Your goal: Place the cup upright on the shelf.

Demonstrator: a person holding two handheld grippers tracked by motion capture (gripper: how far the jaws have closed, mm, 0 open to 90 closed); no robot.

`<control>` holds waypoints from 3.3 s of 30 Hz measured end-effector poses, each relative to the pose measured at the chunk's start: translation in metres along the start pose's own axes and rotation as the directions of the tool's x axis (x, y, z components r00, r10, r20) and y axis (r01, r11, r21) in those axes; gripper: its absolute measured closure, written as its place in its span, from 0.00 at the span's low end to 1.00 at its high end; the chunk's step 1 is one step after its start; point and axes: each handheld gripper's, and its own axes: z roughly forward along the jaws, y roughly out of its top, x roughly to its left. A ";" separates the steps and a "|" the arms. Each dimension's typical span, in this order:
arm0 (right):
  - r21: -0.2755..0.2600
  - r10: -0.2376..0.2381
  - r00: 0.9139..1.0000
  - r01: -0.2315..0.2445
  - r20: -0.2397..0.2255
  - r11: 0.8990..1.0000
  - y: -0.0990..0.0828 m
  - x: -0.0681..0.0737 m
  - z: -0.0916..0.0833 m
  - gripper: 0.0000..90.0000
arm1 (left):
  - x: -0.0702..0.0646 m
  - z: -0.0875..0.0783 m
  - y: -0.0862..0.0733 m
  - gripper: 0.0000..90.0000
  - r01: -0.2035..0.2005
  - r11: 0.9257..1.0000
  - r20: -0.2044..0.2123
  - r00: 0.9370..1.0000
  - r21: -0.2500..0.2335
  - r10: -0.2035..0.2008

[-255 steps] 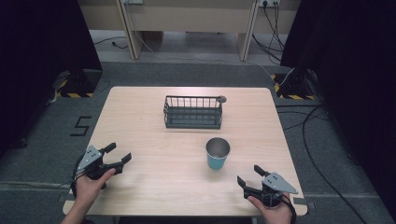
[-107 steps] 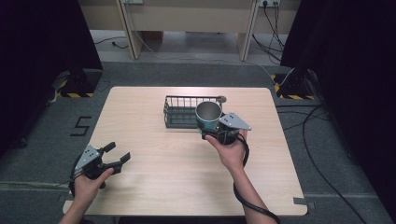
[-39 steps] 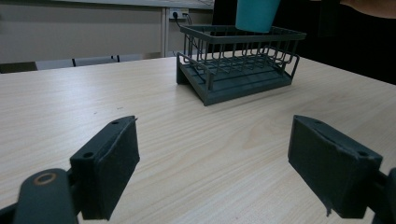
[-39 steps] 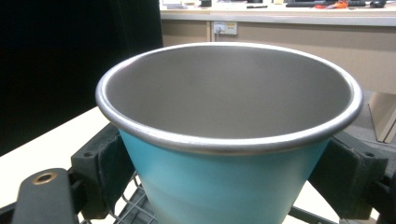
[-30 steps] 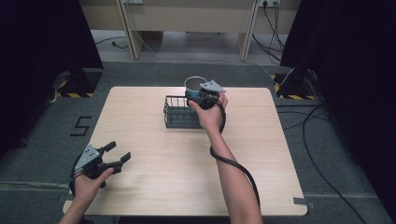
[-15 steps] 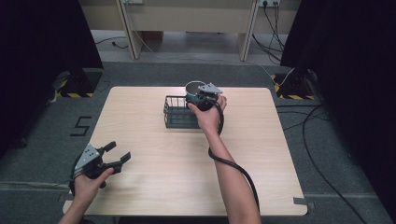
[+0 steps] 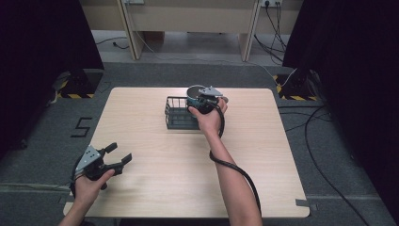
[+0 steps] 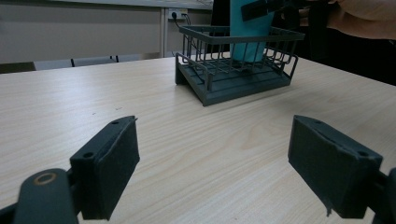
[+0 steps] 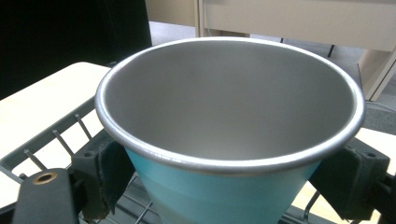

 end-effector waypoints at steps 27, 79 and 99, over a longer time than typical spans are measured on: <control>0.009 0.016 1.000 -0.016 -0.027 1.000 -0.008 0.000 -0.012 0.16 | 0.000 0.001 0.000 0.17 0.002 1.000 0.004 1.000 0.004 -0.002; -0.019 -0.015 0.999 0.014 -0.051 1.000 -0.036 -0.014 -0.099 0.16 | -0.002 0.001 -0.001 0.17 -0.008 1.000 -0.001 1.000 0.009 0.008; -0.004 -0.022 0.999 0.022 -0.047 1.000 -0.053 -0.019 -0.124 0.17 | -0.002 0.001 -0.001 0.17 -0.008 1.000 -0.002 1.000 0.010 0.008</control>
